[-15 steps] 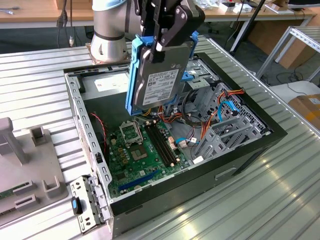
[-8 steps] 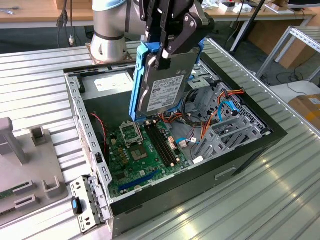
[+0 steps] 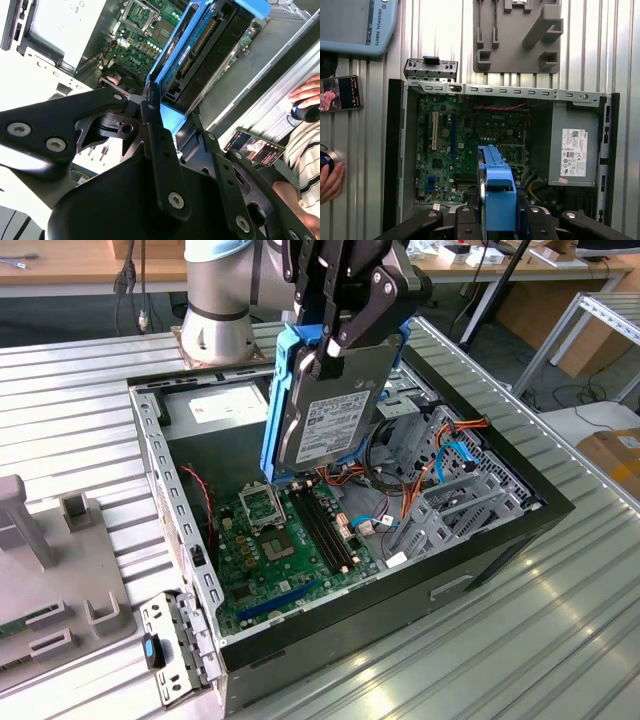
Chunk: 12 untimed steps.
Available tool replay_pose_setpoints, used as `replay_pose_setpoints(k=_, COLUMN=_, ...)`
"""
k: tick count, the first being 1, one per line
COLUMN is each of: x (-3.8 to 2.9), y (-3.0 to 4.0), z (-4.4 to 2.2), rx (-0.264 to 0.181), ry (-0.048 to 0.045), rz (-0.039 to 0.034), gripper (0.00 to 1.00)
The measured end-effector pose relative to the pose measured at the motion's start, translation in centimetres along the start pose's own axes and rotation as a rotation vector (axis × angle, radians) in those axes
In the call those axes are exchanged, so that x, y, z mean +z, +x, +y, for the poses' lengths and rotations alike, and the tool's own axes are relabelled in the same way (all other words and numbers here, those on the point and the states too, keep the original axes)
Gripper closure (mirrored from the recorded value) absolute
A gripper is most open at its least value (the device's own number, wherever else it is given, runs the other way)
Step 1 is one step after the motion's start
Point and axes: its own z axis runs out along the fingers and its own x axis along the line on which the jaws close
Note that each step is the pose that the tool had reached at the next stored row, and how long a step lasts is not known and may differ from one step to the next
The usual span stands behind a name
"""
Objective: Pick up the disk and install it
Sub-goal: 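Pick up the disk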
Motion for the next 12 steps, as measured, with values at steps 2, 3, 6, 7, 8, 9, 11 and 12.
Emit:
replay_pose_setpoints(k=2, x=0.0, y=0.01, z=-0.51, rx=0.0, ry=0.0, rz=0.0, gripper=0.64)
replay_pose_setpoints(k=3, x=0.0, y=0.02, z=-0.71, rx=0.0, ry=0.0, rz=0.0, gripper=0.64)
replay_pose_setpoints(k=6, x=-0.01, y=0.03, z=-0.94, rx=0.0, ry=0.0, rz=0.0, gripper=0.64)
replay_pose_setpoints(k=7, x=-0.01, y=0.03, z=-0.94, rx=0.0, ry=0.0, rz=-0.0001, gripper=0.64)
replay_pose_setpoints(k=8, x=-0.01, y=0.02, z=-0.94, rx=0.0, ry=0.0, rz=0.0, gripper=0.64)
replay_pose_setpoints(k=9, x=-0.01, y=0.02, z=-0.94, rx=0.0, ry=0.0, rz=0.0, gripper=0.64)
replay_pose_setpoints(k=11, x=-0.01, y=0.02, z=-0.95, rx=0.0, ry=0.0, rz=0.0, gripper=0.64)
replay_pose_setpoints(k=12, x=-0.01, y=0.02, z=-0.98, rx=0.0, ry=0.0, rz=-0.0001, gripper=0.64)
